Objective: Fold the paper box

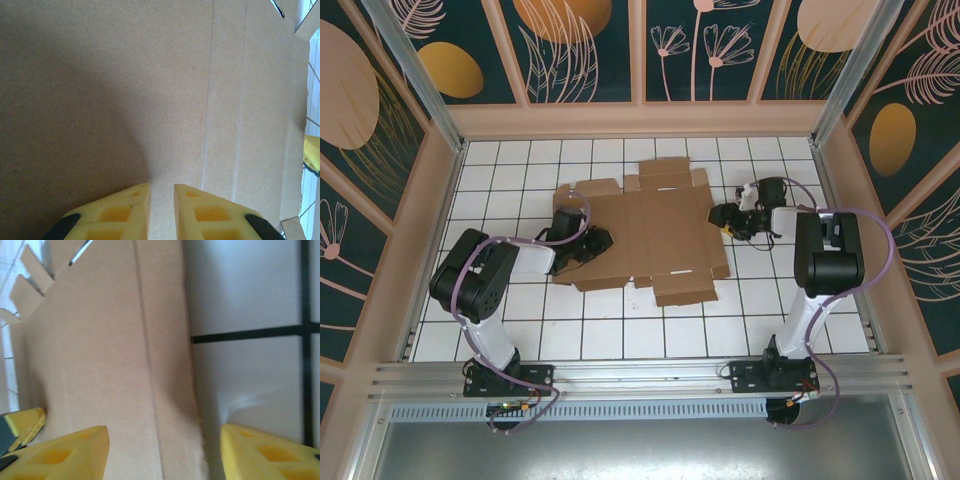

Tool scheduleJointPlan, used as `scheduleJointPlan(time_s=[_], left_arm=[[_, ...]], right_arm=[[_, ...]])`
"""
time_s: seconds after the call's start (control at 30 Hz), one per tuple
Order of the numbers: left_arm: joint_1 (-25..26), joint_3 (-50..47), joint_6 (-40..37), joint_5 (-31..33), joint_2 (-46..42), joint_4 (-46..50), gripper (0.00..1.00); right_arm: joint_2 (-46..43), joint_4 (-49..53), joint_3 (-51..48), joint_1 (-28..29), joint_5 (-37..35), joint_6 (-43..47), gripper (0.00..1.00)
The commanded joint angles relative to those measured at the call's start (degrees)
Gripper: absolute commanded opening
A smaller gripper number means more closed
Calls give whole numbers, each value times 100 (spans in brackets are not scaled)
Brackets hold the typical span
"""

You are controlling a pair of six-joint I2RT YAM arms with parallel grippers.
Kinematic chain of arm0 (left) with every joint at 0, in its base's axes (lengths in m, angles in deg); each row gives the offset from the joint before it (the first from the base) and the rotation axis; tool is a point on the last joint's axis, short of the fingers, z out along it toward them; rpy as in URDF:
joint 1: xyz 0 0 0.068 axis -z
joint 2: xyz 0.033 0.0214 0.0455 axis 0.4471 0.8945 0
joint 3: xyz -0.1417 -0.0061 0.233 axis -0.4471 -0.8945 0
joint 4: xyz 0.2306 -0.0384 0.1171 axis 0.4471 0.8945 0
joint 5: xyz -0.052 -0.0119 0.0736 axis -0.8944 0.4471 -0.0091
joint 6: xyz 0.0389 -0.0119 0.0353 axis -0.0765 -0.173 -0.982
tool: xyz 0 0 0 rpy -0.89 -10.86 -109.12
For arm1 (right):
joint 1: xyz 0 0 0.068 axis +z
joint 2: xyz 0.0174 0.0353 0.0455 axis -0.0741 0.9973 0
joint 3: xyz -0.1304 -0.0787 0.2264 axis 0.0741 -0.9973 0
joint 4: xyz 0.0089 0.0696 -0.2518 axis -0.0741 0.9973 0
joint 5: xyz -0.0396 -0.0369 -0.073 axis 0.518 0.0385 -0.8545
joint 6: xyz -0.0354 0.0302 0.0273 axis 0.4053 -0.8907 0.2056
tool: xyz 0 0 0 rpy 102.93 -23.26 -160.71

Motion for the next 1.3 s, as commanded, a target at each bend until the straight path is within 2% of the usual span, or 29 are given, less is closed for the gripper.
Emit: scheduleJointPlan(time_s=[0.0,0.23,0.47,0.63,0.8,0.9,1.07,1.13,1.27], left_arm=[[1,-16,-8,-79,204,-41,21],[-1,-60,12,-177,208,-107,19],[1,-78,-3,-170,178,-64,18],[0,-96,-35,-108,142,-8,17],[-4,-143,-41,-56,112,24,17],[1,-185,-50,-47,87,11,15],[-4,-191,-58,-47,118,29,11],[1,-203,-60,-60,106,30,9],[-8,-249,-52,-80,64,14,8]], right_arm=[[560,-5,-27,253,983,7,58],[956,-13,97,577,1507,68,54],[992,50,92,689,1201,48,48],[654,655,176,711,-171,406,55],[392,1007,153,800,-1413,561,52],[367,1017,70,901,-1535,548,47],[504,927,40,963,-1113,484,20],[413,718,-75,810,-791,314,10],[58,102,-408,455,106,-154,3]])
